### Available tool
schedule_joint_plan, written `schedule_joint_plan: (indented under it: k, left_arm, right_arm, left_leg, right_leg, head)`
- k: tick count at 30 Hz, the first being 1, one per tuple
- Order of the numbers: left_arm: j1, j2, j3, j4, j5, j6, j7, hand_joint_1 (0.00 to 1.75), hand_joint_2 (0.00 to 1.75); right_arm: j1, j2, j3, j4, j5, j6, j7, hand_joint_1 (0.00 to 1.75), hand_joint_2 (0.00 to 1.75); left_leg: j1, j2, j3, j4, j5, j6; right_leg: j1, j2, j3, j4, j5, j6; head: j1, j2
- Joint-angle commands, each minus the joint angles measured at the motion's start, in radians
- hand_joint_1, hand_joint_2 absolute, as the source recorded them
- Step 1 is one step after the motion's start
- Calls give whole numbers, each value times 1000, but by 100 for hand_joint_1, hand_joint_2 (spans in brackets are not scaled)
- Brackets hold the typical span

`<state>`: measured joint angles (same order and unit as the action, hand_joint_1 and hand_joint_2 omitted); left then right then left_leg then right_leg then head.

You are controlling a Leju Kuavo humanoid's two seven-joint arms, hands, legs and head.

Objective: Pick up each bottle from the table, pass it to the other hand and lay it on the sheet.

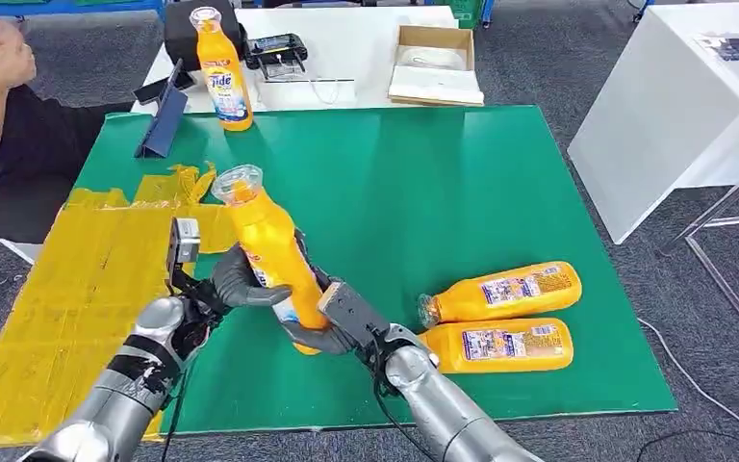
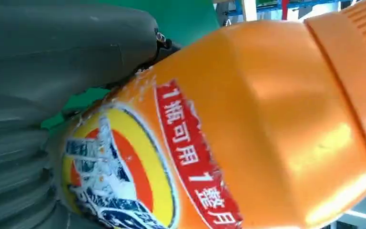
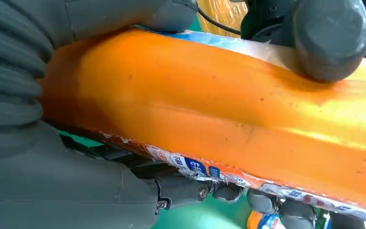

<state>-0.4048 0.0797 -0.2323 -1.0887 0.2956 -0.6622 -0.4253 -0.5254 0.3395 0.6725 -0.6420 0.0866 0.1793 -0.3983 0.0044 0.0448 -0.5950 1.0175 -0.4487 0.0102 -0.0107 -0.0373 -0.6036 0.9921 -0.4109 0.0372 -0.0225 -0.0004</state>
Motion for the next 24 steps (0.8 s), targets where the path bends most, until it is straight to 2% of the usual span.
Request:
schedule_joint_plan:
  k: [1, 4, 5, 6, 7, 9, 13, 14, 17, 22, 23, 24]
  left_arm:
    - [-80, 14, -35, 76, 5, -2, -3, 175, 175]
    - [-79, 15, -35, 76, 5, -2, -3, 175, 175]
    - [-66, 22, 0, 48, 32, 8, -1, 175, 175]
    - [-63, 25, 4, 41, 38, 4, 3, 175, 175]
    - [-58, 27, 12, 27, 36, 10, 6, 175, 175]
    - [-55, 33, 42, 0, 33, 31, 16, 175, 175]
    - [-52, 25, 115, -101, -131, 190, -74, 175, 175]
    - [-46, 17, 148, -160, -207, 264, -103, 175, 175]
    - [-21, 19, 225, -299, -338, 353, -105, 175, 175]
    - [-11, 61, 267, -368, -583, 501, -143, 175, 175]
    - [-5, 77, 257, -376, -748, 630, -161, 175, 175]
    - [3, 84, 256, -374, -835, 697, -167, 175, 175]
  right_arm:
    - [-36, -17, 58, 86, 7, 4, 12, 175, 175]
    - [-39, -19, 56, 87, 7, 4, 12, 175, 175]
    - [-69, -18, 69, 82, 58, -83, 38, 101, 175]
    - [-72, -19, 66, 78, 60, -87, 40, 56, 175]
    - [-72, -18, 64, 72, 71, -112, 46, 0, 175]
    - [-88, -29, 57, 62, 82, -116, 72, 0, 175]
    - [-97, -66, 25, 14, 99, -142, 85, 0, 175]
    - [-99, -84, 33, -13, 147, -193, 93, 0, 175]
    - [-92, -127, 10, -104, 215, -229, 127, 0, 175]
    - [-87, -209, -48, -178, 208, -179, 142, 0, 175]
    - [-81, -229, -61, -201, 204, -170, 146, 0, 175]
    - [-76, -260, -76, -231, 203, -169, 142, 0, 175]
  left_leg:
    - [1, -6, 2, 0, 0, -1]
    - [1, -4, 1, 0, 0, 0]
    - [1, -4, 1, 0, 0, 0]
    - [1, -5, 1, 0, 0, 0]
    - [1, -4, 2, 0, 0, -1]
    - [1, -2, 0, 0, 0, 0]
    - [2, -5, 0, 1, 0, 0]
    - [1, -4, -1, 1, 0, 0]
    - [1, -4, -2, 2, 0, 0]
    - [1, -4, 0, 1, 0, 0]
    - [1, -3, -1, 1, 0, 0]
    - [0, -3, -1, 0, 0, 0]
  right_leg:
    - [1, 0, 3, -1, -1, -1]
    - [1, 0, 2, -1, 0, -1]
    - [1, 0, 2, -1, 0, -1]
    - [1, 0, 3, 0, 0, -1]
    - [1, 1, 2, 0, 0, -1]
    - [1, 1, 1, 0, 0, -1]
    - [1, 1, 1, 1, 0, -1]
    - [1, 1, 0, 1, 0, -1]
    - [1, 1, -1, 1, 0, -1]
    - [1, 2, 1, 0, 0, -1]
    - [0, 1, 1, 0, 0, -1]
    - [0, 1, 1, 0, 0, -1]
  head:
    - [0, 0]
    - [0, 0]
    - [0, 0]
    - [0, 0]
    - [0, 0]
    - [0, 0]
    - [0, 0]
    - [0, 0]
    - [0, 0]
    - [0, 0]
    - [0, 0]
    - [0, 0]
